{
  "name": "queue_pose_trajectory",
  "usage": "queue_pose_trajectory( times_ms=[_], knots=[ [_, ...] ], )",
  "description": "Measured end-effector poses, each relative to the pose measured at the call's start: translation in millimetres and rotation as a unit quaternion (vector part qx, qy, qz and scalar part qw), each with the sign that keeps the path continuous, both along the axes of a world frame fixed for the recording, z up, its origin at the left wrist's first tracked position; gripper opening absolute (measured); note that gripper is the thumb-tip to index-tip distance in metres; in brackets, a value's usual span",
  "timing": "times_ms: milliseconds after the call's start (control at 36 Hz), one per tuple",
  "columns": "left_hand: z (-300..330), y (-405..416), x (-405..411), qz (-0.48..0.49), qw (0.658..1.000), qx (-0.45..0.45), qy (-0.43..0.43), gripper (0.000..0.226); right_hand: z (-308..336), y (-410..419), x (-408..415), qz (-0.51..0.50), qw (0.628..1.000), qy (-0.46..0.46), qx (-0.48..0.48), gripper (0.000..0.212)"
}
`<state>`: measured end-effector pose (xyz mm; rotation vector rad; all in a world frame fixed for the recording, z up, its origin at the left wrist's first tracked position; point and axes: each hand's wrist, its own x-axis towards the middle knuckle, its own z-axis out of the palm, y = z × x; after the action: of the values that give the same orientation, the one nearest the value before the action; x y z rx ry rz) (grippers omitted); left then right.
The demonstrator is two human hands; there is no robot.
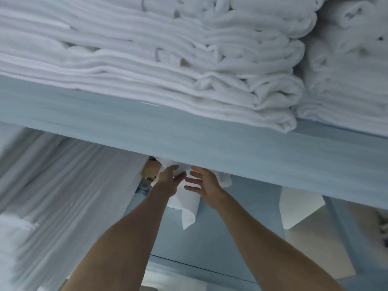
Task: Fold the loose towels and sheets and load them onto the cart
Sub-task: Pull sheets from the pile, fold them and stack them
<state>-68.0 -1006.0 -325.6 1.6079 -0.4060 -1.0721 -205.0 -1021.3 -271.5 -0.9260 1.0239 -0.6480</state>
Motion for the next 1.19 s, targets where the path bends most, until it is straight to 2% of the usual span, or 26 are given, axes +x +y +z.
queue_pose_trajectory(
  times_ms=[28,56,111,194,250,333,472,556,639,722,778,861,944,1000,1083,1194],
  knots=[
    [3.4,1.4,-2.6,-0.002,1.0,-0.004,-0.012,0.056,-0.4,-0.4,-0.8,-0.003,1.0,0.001,0.003,0.02],
    [10.3,0.2,-5.3,0.007,1.0,-0.012,0.021,0.051,-1.0,-0.5,-2.3,-0.006,1.0,0.002,0.008,0.023],
    [24.4,-3.5,-11.4,0.019,0.988,-0.042,0.147,0.041,-0.7,-0.3,-4.4,-0.011,1.0,0.006,0.016,0.028],
    [40.7,-3.8,-27.8,0.049,0.975,-0.078,0.204,0.033,-1.5,-0.9,-6.9,-0.025,0.999,-0.001,0.035,0.03],
    [52.0,2.0,-41.0,0.023,0.977,-0.112,0.181,0.035,-3.5,-2.5,-9.1,-0.045,0.996,-0.024,0.067,0.031],
    [64.4,17.2,-53.8,-0.065,0.983,-0.129,0.11,0.028,-4.4,-5.6,-11.5,-0.068,0.99,-0.072,0.096,0.025],
    [67.4,46.3,-49.4,-0.191,0.972,-0.12,0.062,0.032,5.4,-13.1,-15.4,-0.01,0.98,-0.181,0.077,0.054],
    [63.0,62.0,-38.0,-0.234,0.968,-0.084,0.038,0.034,0.7,-16.8,-16.2,-0.073,0.974,-0.172,0.129,0.058],
    [55.4,76.0,-28.6,-0.258,0.961,-0.061,0.079,0.033,-5.3,-13.5,-15.1,-0.117,0.976,-0.128,0.134,0.046],
    [45.0,88.7,-19.1,-0.232,0.958,-0.054,0.161,0.036,-4.4,-10.6,-17.2,-0.145,0.976,-0.116,0.115,0.042],
    [36.0,93.7,-14.3,-0.149,0.96,-0.062,0.228,0.053,2.3,-9.0,-21.9,-0.137,0.977,-0.128,0.101,0.043],
    [27.8,98.0,-14.4,-0.008,0.935,-0.098,0.34,0.061,17.3,-5.4,-34.7,-0.095,0.979,-0.165,0.075,0.046],
    [29.9,96.6,-18.9,0.039,0.923,-0.122,0.364,0.064,32.1,2.8,-53.7,-0.05,0.972,-0.224,0.057,0.051],
    [37.7,94.7,-24.7,0.024,0.917,-0.148,0.368,0.065,36.2,15.0,-69.0,-0.017,0.969,-0.243,0.042,0.054],
    [52.1,95.6,-37.7,-0.073,0.915,-0.182,0.351,0.065,24.8,40.3,-95.1,0.027,0.968,-0.248,0.035,0.049],
    [55.9,106.6,-49.3,-0.136,0.906,-0.161,0.368,0.051,5.6,82.7,-125.5,0.07,0.981,-0.181,0.028,0.038]
  ],
)
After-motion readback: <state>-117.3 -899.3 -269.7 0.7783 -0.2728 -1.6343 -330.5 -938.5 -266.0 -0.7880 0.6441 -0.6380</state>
